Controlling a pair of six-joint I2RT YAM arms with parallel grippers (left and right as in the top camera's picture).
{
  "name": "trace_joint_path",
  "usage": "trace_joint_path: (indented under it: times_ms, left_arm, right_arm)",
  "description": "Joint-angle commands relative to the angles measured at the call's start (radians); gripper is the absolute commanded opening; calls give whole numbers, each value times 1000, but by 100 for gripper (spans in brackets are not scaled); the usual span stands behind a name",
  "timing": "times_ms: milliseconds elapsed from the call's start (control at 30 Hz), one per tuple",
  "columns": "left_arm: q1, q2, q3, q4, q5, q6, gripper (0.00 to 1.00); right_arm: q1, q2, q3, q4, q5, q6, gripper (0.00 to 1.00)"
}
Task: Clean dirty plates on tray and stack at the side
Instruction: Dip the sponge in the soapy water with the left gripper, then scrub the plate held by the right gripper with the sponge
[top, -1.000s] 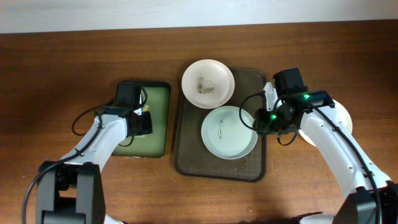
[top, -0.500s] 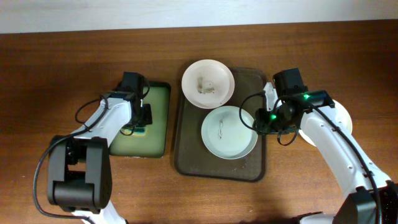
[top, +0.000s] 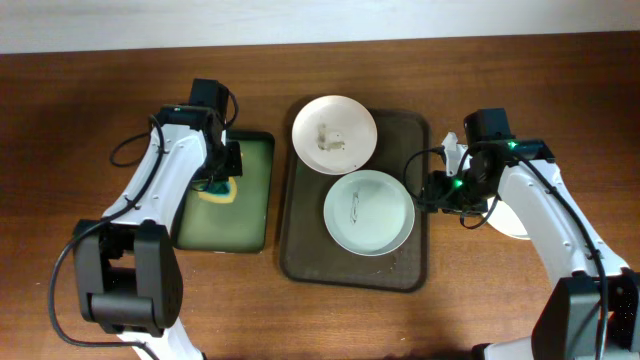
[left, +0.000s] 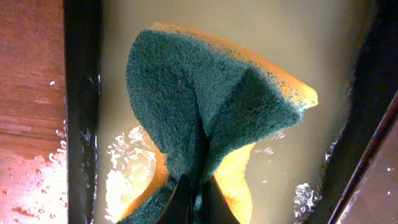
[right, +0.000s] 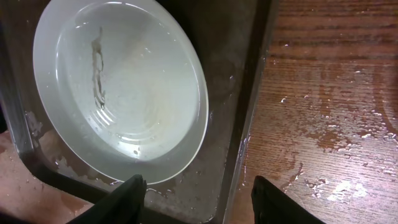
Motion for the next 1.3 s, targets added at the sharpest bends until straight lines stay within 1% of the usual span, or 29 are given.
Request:
trace_joint_path:
  times_ms: [0,33,133,167,267,300,400,500,533,567,600,667,767,833,900,933,967,1000,1033,1067,1100,1200,1233,1267]
  left_arm:
    - [-3,5,13,-11,39,16,0]
    - [-6,5,13,-8,90,16,0]
    - [-42,3,35,-12,98,41,0]
    - [-82,3,69,-22,98,42,0]
    - [-192,3,121,-4,140,42,0]
    - [-237,3,121,33,186,35,0]
    - [-321,22,121,115,293,-29,0]
    - [-388,77,121,183,302,-92,0]
    - [-406,106,121,202,327,-106,0]
    - [-428,145,121,236,399,-106,0]
    - [-439,167,121,255,439,-113,0]
    - [-464,212,121,283,481,-136,0]
    - [-510,285,121,321,574,-151,0]
    - [-542,319,121,329,583,-159,0]
    - [-566,339,121,327,560,-158,0]
    - [-571,344,121,308,499,-159,0]
    - [-573,346,121,246,336,-193,0]
    - [-572,346,121,208,251,-216,0]
    - [-566,345,124,180,209,-232,0]
    - [-557,345,136,155,204,-237,0]
    - [-532,345,169,97,162,-237,0]
    - [-484,345,256,-74,-33,-237,0]
    - [-468,345,269,-112,-58,-236,0]
    - [-459,345,269,-123,-46,-236,0]
  right_arm:
    - [5,5,10,1,-19,-19,56]
    - [6,5,1,8,-20,-19,56]
    - [11,5,-46,65,-20,-19,54]
    - [24,6,-85,115,-19,-19,48]
    - [47,6,-164,232,-7,8,47]
    - [54,6,-200,290,6,27,41]
    - [67,14,-260,378,14,44,38]
    - [85,64,-289,448,14,66,30]
    - [89,98,-289,470,18,77,29]
    - [89,134,-289,498,27,81,19]
    - [89,155,-289,513,35,93,12]
    - [89,168,-289,522,41,111,4]
    - [89,168,-288,517,40,114,4]
    - [89,168,-288,511,40,114,4]
    - [89,168,-288,509,40,114,4]
    - [89,168,-288,509,40,114,4]
    - [89,168,-288,506,40,115,4]
    - [89,168,-288,502,40,114,4]
    - [89,168,-288,499,40,114,4]
    - [89,168,-288,497,40,114,4]
    - [89,168,-288,494,40,114,4]
    - [88,168,-288,491,40,115,4]
    - [88,168,-288,491,41,133,4]
    - [88,168,-288,492,41,153,4]
